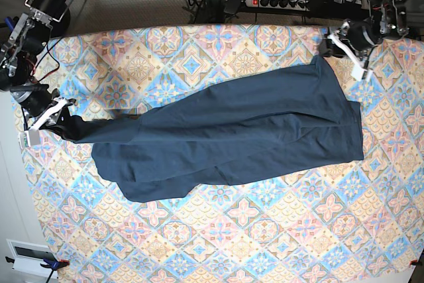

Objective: Layout the t-shirt on the table in an organized manner, then fold the t-shirt properly
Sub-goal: 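Release with the left gripper and regrasp the shirt's corner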

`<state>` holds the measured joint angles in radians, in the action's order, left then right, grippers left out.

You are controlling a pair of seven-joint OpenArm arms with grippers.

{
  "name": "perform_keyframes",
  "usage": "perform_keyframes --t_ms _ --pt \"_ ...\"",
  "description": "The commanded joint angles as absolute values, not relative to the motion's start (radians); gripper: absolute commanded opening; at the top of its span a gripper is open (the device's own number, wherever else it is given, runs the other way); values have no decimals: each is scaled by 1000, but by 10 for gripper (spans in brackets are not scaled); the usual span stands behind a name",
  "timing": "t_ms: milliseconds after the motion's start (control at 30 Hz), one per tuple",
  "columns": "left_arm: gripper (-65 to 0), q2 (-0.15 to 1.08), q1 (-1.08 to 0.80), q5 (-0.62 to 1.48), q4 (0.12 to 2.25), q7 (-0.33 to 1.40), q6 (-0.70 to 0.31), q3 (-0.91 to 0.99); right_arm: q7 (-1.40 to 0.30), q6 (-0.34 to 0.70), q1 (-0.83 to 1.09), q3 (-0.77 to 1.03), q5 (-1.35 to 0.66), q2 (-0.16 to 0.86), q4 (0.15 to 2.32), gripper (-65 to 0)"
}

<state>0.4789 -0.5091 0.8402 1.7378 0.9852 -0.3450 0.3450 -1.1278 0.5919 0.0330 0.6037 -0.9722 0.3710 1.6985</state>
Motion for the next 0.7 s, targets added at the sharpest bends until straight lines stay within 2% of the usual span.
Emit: perform_keyframes --t_ms 0,433,667 --pt "-399 493 -510 854 1756 977 -351 337 -1102 596 19 610 -993 394 1712 -650" --pt "-399 432 -433 926 1750 977 -351 317 -1102 596 21 610 -993 392 1705 -650" --pt "-401 375 -403 872 1690 978 -351 311 -1102 596 16 610 -993 392 1705 -650"
